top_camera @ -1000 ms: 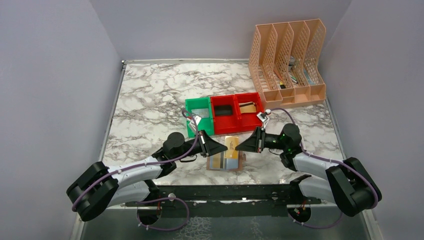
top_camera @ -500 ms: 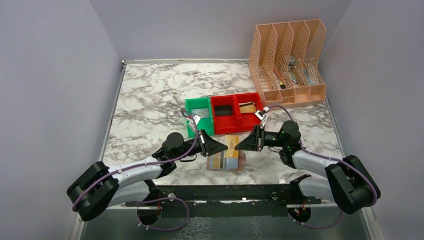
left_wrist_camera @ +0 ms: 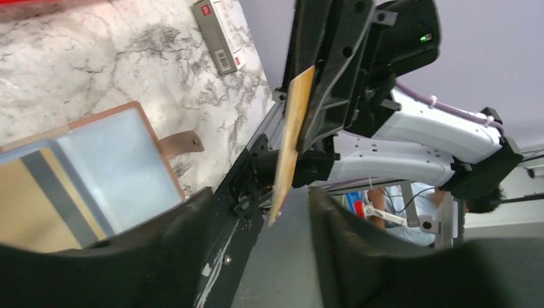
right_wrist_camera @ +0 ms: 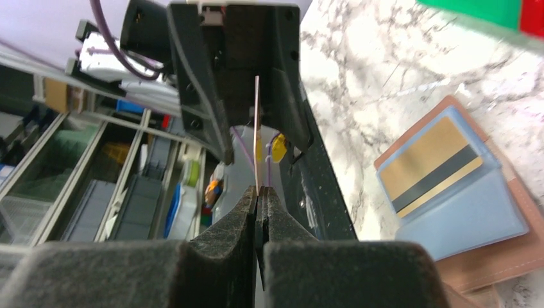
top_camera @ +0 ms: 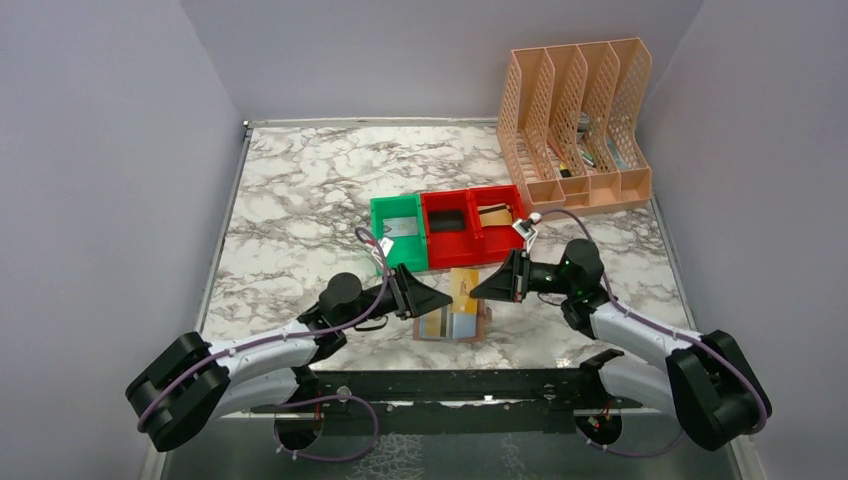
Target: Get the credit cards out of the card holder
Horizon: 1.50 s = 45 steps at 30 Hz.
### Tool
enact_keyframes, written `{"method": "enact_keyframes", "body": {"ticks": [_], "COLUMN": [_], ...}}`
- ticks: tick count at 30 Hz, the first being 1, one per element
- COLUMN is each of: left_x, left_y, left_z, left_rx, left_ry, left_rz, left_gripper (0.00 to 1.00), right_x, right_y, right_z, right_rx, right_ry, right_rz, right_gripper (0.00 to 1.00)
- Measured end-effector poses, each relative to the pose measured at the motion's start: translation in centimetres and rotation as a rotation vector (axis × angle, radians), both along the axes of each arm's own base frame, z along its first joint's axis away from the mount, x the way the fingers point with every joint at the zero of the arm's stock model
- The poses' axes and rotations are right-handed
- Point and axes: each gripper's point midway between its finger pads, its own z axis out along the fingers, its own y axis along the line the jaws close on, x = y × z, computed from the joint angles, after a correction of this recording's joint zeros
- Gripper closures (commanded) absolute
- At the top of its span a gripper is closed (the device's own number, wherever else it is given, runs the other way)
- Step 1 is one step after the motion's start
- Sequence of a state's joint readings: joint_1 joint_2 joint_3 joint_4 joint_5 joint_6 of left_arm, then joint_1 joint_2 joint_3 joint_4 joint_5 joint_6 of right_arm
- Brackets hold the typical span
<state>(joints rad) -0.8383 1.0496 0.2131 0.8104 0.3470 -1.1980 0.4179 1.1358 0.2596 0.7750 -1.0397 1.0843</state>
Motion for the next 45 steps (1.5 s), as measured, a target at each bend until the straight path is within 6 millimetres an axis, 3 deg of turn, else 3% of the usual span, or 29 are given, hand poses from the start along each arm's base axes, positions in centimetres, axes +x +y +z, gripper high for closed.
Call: {"method": "enact_keyframes", "body": {"ticks": [4, 6, 13, 20, 28, 33, 36, 41, 45], "left_x": [0.0, 0.1, 0.8, 2.7, 4.4, 6.4, 7.7, 10.0, 11.7], "left_y": [0.7, 1.1, 3.2, 5.6, 8.4, 9.5, 10.4, 14.2, 17.8], "left_z": [-0.2, -0.2, -1.8, -0.5, -0.2, 0.2, -0.4, -1.5, -1.3], "left_rx": [0.016, 0.029, 0.194, 0.411, 0.712, 0.889, 0.979, 1.07, 1.085], "left_ry": [0.007, 0.007, 0.013, -0.037, -0.081, -0.11, -0.097, -0.023, 0.033], "left_rz": [0.029, 0.05, 0.146, 0.258, 0.314, 0.343, 0.347, 0.397, 0.46], "left_gripper": [0.07, 0.01, 0.01, 0.01, 0.01, 0.01, 0.01, 0.01, 0.01], "right_x": [1.7, 2.8, 6.8, 11.0, 14.4, 16.5, 17.6, 18.7, 20.0], "right_y": [-0.1, -0.3, -2.2, -5.3, -9.2, -10.2, -10.5, -9.9, -9.6], "right_z": [0.8, 1.1, 1.2, 2.1, 1.5, 0.8, 1.5, 2.3, -0.2], "right_rx": [-0.047, -0.083, -0.248, -0.441, -0.638, -0.763, -0.81, -0.871, -0.984], "right_ry": [-0.064, -0.094, -0.156, -0.244, -0.377, -0.549, -0.704, -0.983, -1.074], "right_rz": [-0.091, -0.155, -0.387, -0.609, -0.804, -0.795, -0.777, -0.668, -0.533], "right_gripper": [0.99, 0.99, 0.99, 0.99, 0.99, 0.99, 0.99, 0.99, 0.99]}}
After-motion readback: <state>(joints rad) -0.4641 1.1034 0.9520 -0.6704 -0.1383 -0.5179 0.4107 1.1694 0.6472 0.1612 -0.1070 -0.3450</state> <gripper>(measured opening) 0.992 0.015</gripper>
